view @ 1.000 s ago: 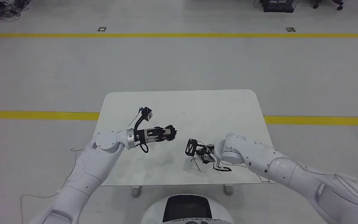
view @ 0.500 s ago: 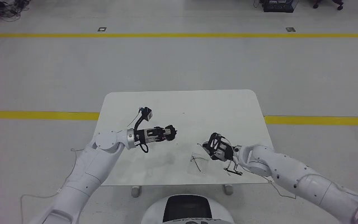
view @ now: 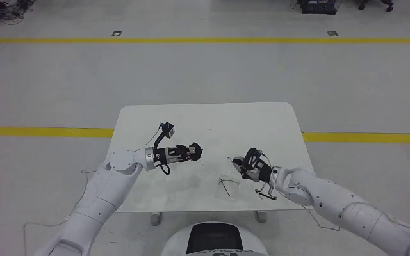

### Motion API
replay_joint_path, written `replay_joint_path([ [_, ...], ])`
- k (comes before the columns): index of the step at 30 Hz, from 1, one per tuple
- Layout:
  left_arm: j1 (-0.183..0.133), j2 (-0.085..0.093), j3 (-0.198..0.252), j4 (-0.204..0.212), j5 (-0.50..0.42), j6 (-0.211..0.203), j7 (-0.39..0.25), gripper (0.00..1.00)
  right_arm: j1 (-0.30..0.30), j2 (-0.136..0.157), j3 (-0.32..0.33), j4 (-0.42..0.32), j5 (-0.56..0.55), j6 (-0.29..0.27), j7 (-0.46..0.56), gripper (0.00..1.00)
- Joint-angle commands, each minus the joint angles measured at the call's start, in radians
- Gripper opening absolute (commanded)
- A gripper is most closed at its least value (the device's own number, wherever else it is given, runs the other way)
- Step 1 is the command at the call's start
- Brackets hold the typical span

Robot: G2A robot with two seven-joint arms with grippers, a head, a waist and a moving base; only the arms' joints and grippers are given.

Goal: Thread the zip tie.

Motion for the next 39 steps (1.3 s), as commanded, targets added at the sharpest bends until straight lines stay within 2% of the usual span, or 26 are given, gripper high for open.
replay_joint_path([
  [1,0.0,0.0,0.0,0.0,0.0,0.0,0.0,0.0,-0.04,0.004,0.03,0.016,0.063,-0.031,-0.173,0.0],
  [3,0.0,0.0,0.0,0.0,0.0,0.0,0.0,0.0,-0.08,0.005,0.044,0.007,0.099,-0.031,-0.28,0.0],
  [6,0.0,0.0,0.0,0.0,0.0,0.0,0.0,0.0,-0.113,0.001,0.05,-0.012,0.143,-0.031,-0.383,0.0],
  [11,0.0,0.0,0.0,0.0,0.0,0.0,0.0,0.0,-0.114,-0.019,0.028,-0.043,0.174,-0.031,-0.483,0.0],
  [14,0.0,0.0,0.0,0.0,0.0,0.0,0.0,0.0,-0.097,-0.03,0.006,-0.051,0.166,-0.031,-0.49,0.0],
  [22,0.0,0.0,0.0,0.0,0.0,0.0,0.0,0.0,-0.097,-0.03,0.006,-0.051,0.166,-0.031,-0.49,0.0],
  [24,0.003,-0.001,0.003,-0.002,0.003,0.003,0.013,0.0,-0.117,-0.038,0.017,-0.066,0.232,-0.031,-0.517,0.0],
  [27,0.016,-0.007,0.041,-0.02,0.005,0.023,0.033,0.0,-0.137,-0.052,0.034,-0.046,0.285,-0.031,-0.555,0.0],
  [30,0.014,-0.015,0.079,-0.017,0.001,0.022,0.047,0.0,-0.145,-0.069,0.04,-0.03,0.316,-0.031,-0.574,0.0],
  [39,-0.025,-0.038,0.157,0.03,-0.018,0.009,0.073,0.0,-0.134,-0.121,0.019,0.012,0.342,-0.031,-0.535,0.0],
])
